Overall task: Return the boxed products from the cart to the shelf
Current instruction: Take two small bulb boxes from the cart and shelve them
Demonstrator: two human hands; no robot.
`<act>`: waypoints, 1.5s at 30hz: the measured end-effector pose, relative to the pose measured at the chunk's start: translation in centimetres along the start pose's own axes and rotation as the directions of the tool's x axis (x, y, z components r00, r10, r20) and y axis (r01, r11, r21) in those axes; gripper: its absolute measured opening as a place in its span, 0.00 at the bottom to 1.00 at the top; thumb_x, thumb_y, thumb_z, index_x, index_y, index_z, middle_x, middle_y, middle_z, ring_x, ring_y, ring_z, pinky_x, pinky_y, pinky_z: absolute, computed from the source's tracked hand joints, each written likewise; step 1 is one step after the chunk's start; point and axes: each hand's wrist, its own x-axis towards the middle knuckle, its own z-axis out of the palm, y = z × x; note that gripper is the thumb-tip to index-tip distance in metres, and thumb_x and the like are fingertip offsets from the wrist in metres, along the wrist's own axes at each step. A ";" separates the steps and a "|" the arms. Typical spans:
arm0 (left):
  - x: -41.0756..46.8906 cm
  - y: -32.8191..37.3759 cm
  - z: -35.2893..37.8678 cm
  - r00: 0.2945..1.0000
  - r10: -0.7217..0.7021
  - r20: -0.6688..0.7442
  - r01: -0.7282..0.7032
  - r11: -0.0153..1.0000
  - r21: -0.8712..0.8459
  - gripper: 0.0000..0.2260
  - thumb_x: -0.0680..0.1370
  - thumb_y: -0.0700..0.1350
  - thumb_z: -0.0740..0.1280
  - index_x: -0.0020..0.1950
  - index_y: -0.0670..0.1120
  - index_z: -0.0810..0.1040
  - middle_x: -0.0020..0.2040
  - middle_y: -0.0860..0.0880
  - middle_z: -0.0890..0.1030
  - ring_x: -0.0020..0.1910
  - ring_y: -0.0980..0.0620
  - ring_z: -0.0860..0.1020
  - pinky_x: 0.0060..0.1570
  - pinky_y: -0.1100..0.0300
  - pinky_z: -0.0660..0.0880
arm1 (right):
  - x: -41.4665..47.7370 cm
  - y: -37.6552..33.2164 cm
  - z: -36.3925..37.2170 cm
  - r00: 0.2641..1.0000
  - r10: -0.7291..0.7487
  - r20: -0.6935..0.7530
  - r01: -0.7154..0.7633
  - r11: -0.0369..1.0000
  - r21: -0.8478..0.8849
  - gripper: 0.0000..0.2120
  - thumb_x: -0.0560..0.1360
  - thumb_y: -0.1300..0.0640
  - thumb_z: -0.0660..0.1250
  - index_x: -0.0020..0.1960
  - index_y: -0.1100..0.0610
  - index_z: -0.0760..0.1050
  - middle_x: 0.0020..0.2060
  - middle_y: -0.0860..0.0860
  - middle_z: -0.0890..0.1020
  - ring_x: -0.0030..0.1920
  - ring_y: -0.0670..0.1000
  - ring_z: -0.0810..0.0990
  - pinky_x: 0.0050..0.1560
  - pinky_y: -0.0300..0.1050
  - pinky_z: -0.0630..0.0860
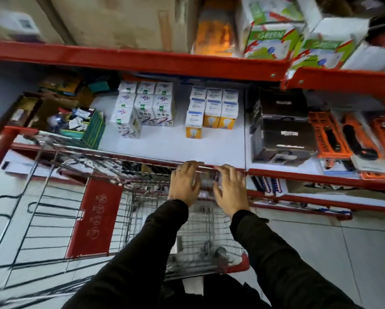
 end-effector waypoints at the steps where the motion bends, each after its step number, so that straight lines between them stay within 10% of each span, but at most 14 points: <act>1: -0.6 -1.6 0.0 1.000 -0.021 0.022 0.020 1.000 0.023 0.21 0.76 0.44 0.63 0.69 0.47 0.72 0.64 0.45 0.76 0.59 0.41 0.75 0.54 0.49 0.71 | -0.2 -0.9 1.1 0.999 -0.006 0.053 0.006 1.000 -0.013 0.23 0.79 0.51 0.62 0.72 0.53 0.68 0.68 0.54 0.72 0.68 0.58 0.71 0.69 0.58 0.67; 9: -5.9 -13.7 2.2 0.867 -0.332 0.372 0.276 0.941 0.195 0.29 0.73 0.36 0.61 0.74 0.50 0.66 0.74 0.44 0.66 0.68 0.39 0.70 0.62 0.45 0.72 | -1.5 -6.5 10.6 0.886 -0.082 0.457 0.130 0.989 -0.074 0.27 0.80 0.46 0.62 0.76 0.54 0.63 0.72 0.56 0.66 0.70 0.59 0.68 0.69 0.53 0.69; 13: -7.3 -18.1 4.9 0.679 -0.394 0.619 0.165 0.904 0.394 0.37 0.72 0.41 0.70 0.77 0.51 0.58 0.76 0.46 0.61 0.73 0.41 0.65 0.68 0.46 0.68 | -1.9 -8.1 15.4 0.787 -0.114 0.607 0.158 0.987 -0.019 0.30 0.78 0.50 0.68 0.76 0.55 0.62 0.73 0.54 0.65 0.72 0.58 0.67 0.69 0.53 0.70; 20: -8.8 -21.3 9.1 0.558 -0.369 0.743 0.125 0.923 0.365 0.42 0.71 0.41 0.74 0.78 0.50 0.54 0.77 0.46 0.59 0.73 0.43 0.64 0.66 0.49 0.73 | -2.6 -9.8 21.8 0.703 -0.086 0.706 0.179 0.982 -0.058 0.29 0.75 0.60 0.70 0.73 0.59 0.65 0.71 0.56 0.66 0.69 0.58 0.68 0.64 0.51 0.72; 28: -8.9 -21.5 7.3 0.701 -0.344 0.624 0.263 0.939 0.221 0.27 0.73 0.41 0.69 0.70 0.46 0.62 0.65 0.44 0.73 0.65 0.43 0.72 0.54 0.48 0.78 | -1.6 -10.0 20.4 0.681 -0.071 0.729 0.164 0.985 -0.058 0.31 0.73 0.55 0.73 0.72 0.60 0.67 0.67 0.55 0.71 0.68 0.58 0.70 0.64 0.52 0.74; 35: -7.6 -19.4 0.6 0.809 -0.230 0.541 0.116 0.965 0.237 0.30 0.70 0.42 0.72 0.70 0.46 0.64 0.69 0.45 0.67 0.60 0.44 0.76 0.54 0.53 0.80 | -1.0 -11.3 12.9 0.760 -0.031 0.649 0.085 0.995 -0.052 0.38 0.71 0.61 0.74 0.77 0.50 0.63 0.78 0.52 0.59 0.71 0.55 0.72 0.60 0.46 0.79; 40: -5.9 -16.5 -5.1 0.896 -0.134 0.423 -0.034 0.930 0.367 0.34 0.67 0.54 0.74 0.70 0.48 0.68 0.69 0.47 0.71 0.66 0.44 0.72 0.59 0.49 0.75 | 0.2 -12.8 7.2 0.831 -0.092 0.549 0.172 0.980 -0.097 0.39 0.68 0.48 0.76 0.76 0.52 0.66 0.76 0.53 0.65 0.75 0.57 0.65 0.73 0.52 0.68; 45: -3.9 -14.1 -10.8 0.958 0.017 0.287 -0.132 0.913 0.386 0.29 0.65 0.57 0.70 0.65 0.52 0.74 0.63 0.49 0.76 0.60 0.46 0.77 0.61 0.50 0.72 | 2.1 -14.0 2.0 0.888 -0.199 0.414 0.249 0.966 -0.071 0.35 0.66 0.43 0.76 0.69 0.54 0.73 0.61 0.52 0.76 0.61 0.55 0.75 0.61 0.48 0.74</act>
